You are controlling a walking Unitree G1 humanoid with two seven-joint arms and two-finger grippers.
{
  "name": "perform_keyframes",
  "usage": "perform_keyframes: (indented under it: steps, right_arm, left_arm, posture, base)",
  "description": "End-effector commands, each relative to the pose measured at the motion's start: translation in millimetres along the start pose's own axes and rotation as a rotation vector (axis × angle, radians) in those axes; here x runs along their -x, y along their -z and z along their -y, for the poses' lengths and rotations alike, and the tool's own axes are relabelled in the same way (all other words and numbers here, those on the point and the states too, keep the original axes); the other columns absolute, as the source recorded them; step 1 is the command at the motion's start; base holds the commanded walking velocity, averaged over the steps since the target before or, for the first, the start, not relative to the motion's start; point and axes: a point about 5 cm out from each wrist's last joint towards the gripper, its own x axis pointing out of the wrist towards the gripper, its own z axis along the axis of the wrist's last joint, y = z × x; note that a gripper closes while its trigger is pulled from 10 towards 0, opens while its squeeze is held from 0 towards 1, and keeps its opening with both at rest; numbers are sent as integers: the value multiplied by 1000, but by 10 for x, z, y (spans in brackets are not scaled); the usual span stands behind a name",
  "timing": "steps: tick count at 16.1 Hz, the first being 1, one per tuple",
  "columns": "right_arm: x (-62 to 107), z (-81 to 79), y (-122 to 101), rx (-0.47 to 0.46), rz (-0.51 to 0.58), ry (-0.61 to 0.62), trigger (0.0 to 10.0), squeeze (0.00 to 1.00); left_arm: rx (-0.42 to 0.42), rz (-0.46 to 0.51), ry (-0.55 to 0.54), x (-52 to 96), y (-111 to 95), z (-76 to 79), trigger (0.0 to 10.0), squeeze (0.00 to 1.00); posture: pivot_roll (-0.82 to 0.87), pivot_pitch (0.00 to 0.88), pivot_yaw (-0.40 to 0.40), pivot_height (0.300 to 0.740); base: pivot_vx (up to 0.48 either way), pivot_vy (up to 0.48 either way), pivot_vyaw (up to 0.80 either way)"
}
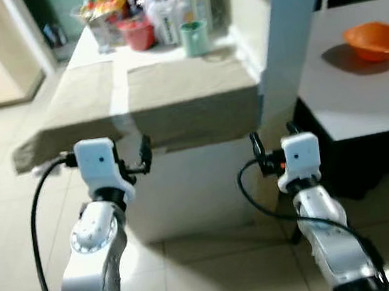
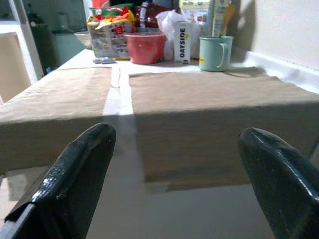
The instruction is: Setting the table
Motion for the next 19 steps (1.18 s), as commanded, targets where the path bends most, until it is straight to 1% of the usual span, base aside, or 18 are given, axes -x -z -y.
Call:
perform_keyframes:
  steps: [1,2,3,4,5,10,14,15,16,19]
  right_arm:
    - [-91,20,-152,-35,47,-11,10000,0]
    - [-139,13,-202,-46,62,-41,10000,0]
    - [-167,1,-230,-33,70,-76,10000,0]
    - [-180,4,-240,-27,75,-88,10000,0]
    - [-191,28,-232,-34,70,-74,10000,0]
    - [-164,35,-157,-30,28,-59,10000,0]
    - [-166,-32,-147,-23,26,-91,10000,0]
    - [-170,-67,-175,-26,37,-109,10000,0]
    - [-167,-85,-186,-34,42,-120,10000,0]
    - [-132,-100,-128,-44,17,-128,10000,0]
  left_arm:
    - [3,-7,2,-4,12,14,10000,0]
    - [5,-9,6,-14,19,34,10000,0]
    - [5,-12,8,-26,28,56,10000,0]
    - [5,-11,12,-35,29,72,10000,0]
    - [5,-10,13,-46,26,83,10000,0]
    - [-14,1,30,-71,7,119,10000,0]
    - [-17,6,32,-78,-8,117,10000,0]
    - [-19,1,9,-76,-3,96,10000,0]
    - [-28,8,-13,-80,-14,68,10000,0]
    - [-41,1,-49,-83,-10,29,10000,0]
  posture:
    - [-134,0,97,740]
    - [-136,0,97,740]
    - [-140,0,95,740]
    - [-143,0,92,740]
    - [-143,0,90,740]
    - [-142,0,91,740]
    - [-135,0,90,740]
    - [-132,0,88,740]
    - [-130,0,87,740]
    - [-129,0,85,740]
  base:
    - [431,0,0]
    - [428,0,0]
    - [431,0,0]
    - [431,0,0]
    - [431,0,0]
    - [466,0,0]
    - [480,0,0]
    - [420,0,0]
    - [0,0,0]
    - [0,0,0]
